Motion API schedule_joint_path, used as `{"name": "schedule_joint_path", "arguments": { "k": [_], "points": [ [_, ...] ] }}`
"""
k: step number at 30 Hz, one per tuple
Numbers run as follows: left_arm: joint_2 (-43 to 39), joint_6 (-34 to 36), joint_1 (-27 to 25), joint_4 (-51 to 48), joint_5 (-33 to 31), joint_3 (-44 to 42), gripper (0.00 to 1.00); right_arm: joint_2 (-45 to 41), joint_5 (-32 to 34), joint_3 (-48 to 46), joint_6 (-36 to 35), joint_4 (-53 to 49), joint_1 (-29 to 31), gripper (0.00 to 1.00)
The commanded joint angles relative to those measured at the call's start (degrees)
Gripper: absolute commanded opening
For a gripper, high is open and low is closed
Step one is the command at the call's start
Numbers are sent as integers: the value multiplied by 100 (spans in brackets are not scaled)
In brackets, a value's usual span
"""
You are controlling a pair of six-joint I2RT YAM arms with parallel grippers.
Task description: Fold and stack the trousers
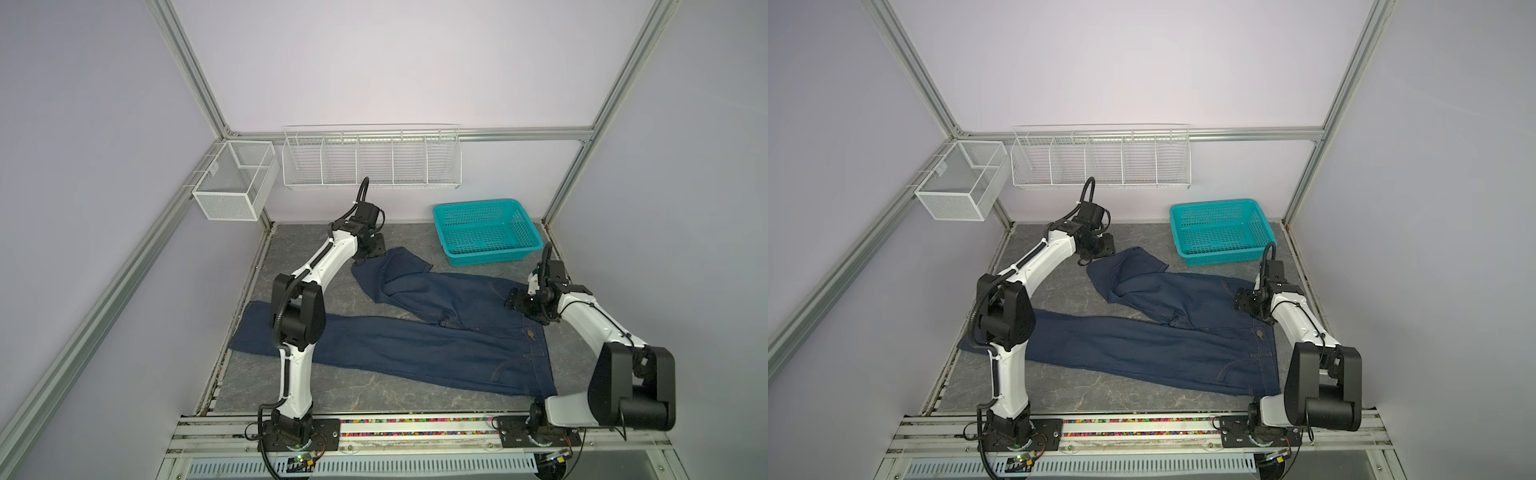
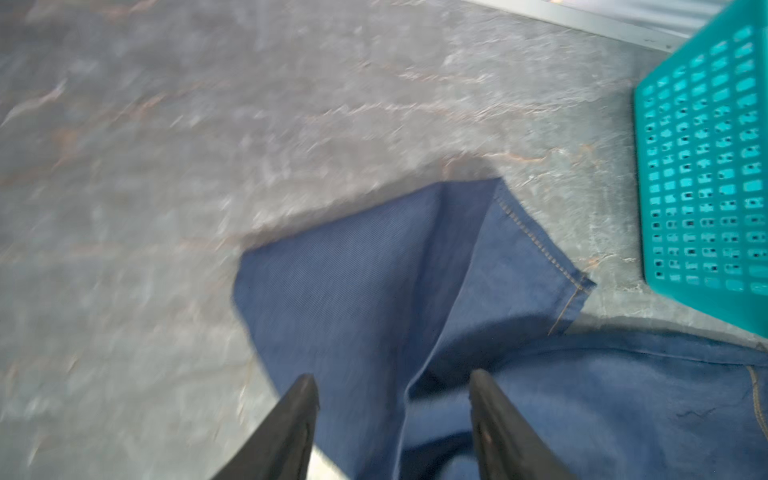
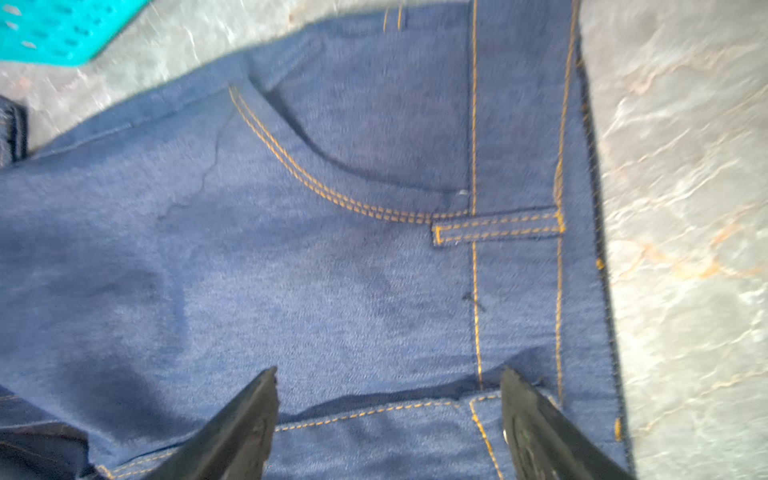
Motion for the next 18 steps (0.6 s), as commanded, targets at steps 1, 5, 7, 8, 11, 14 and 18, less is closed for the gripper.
{"name": "schedule_joint_path", "arguments": {
  "k": [1, 5, 7, 8, 11, 14, 18],
  "points": [
    [558, 681, -64, -190, 270, 840, 59, 161, -79, 109, -221, -109, -54, 86],
    [1248, 973, -159, -561, 437, 1677, 59, 387, -106, 79, -105, -14, -63, 85],
    [1432, 1152, -232, -555, 475, 1853, 58, 503, -120, 94, -55, 28, -62, 85],
    [1520, 1207, -266, -560, 475, 1939, 58, 563, -135, 102, -33, 49, -60, 85],
    [1756, 1276, -328, -527, 414, 2101, 58, 725, -50, 98, 36, 108, -61, 84],
    [2033, 1298, -367, -586, 252, 2282, 57, 915, -13, 85, 135, 151, -79, 84],
    [2252, 1324, -385, -630, 37, 2381, 50, 1072, -41, 111, 211, 166, -79, 83]
  ]
}}
